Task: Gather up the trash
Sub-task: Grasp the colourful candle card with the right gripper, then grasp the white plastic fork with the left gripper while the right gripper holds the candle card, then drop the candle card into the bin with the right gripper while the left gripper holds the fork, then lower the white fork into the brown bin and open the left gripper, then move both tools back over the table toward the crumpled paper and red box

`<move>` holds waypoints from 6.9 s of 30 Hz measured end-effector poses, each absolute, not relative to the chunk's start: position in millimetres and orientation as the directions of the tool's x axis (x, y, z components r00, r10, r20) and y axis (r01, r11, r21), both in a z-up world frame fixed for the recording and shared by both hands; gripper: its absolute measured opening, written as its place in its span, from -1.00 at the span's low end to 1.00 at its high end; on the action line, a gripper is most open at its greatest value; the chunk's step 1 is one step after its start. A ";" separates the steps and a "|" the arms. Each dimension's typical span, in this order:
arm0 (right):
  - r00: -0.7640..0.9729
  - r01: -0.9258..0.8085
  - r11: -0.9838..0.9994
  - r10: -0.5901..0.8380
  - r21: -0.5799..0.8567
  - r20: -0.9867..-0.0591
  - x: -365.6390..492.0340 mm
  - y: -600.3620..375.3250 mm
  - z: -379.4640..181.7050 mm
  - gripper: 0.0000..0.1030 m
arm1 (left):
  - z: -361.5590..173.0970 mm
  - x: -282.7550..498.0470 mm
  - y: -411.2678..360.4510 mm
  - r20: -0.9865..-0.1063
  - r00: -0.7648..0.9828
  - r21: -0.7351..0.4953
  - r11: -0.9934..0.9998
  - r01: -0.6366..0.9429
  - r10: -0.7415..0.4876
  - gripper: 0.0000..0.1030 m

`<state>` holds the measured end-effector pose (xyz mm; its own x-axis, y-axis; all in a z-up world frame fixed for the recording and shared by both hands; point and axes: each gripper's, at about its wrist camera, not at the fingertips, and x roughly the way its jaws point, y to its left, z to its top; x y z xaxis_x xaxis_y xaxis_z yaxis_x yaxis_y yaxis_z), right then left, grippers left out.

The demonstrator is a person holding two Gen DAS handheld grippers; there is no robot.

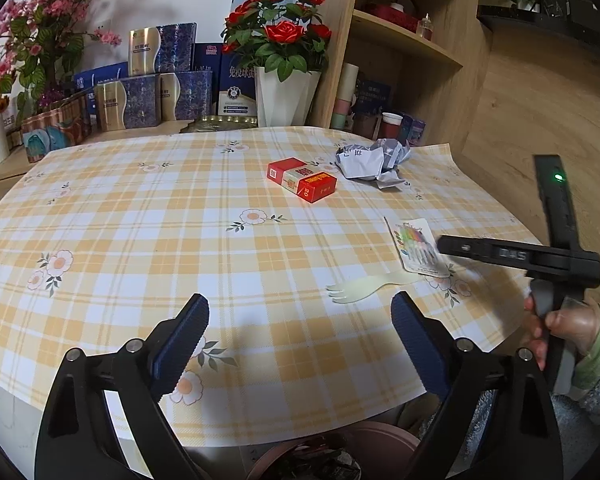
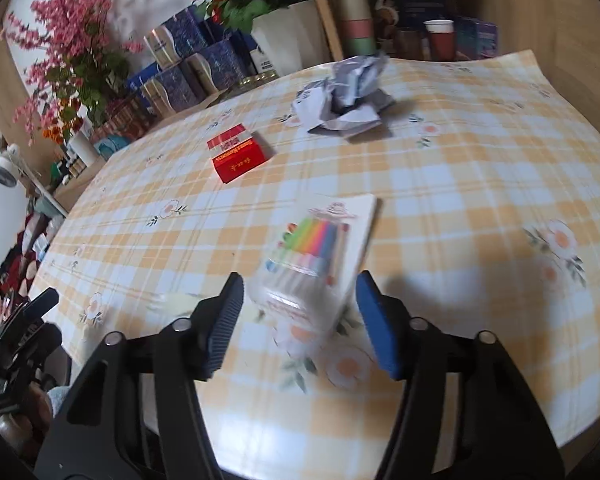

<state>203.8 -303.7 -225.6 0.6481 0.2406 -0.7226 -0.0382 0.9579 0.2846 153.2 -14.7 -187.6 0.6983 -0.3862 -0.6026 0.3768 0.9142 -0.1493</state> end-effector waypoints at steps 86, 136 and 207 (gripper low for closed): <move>0.438 -0.435 0.857 0.469 0.275 -0.767 32.9 -195.1 -227.3 -0.20 | -136.6 58.7 17.3 -0.567 0.601 -0.230 0.808 0.542 -0.564 -0.68; 0.842 -0.035 0.995 -0.024 -0.099 -0.539 35.8 -283.0 -176.1 0.88 | -232.7 36.5 -36.5 -0.776 0.428 -0.037 0.711 0.703 -0.463 -0.68; 0.754 0.112 0.984 0.005 0.136 -0.656 99.9 -347.0 -171.3 0.89 | -140.2 143.9 34.1 -0.476 0.736 -0.258 0.876 0.407 -0.482 0.87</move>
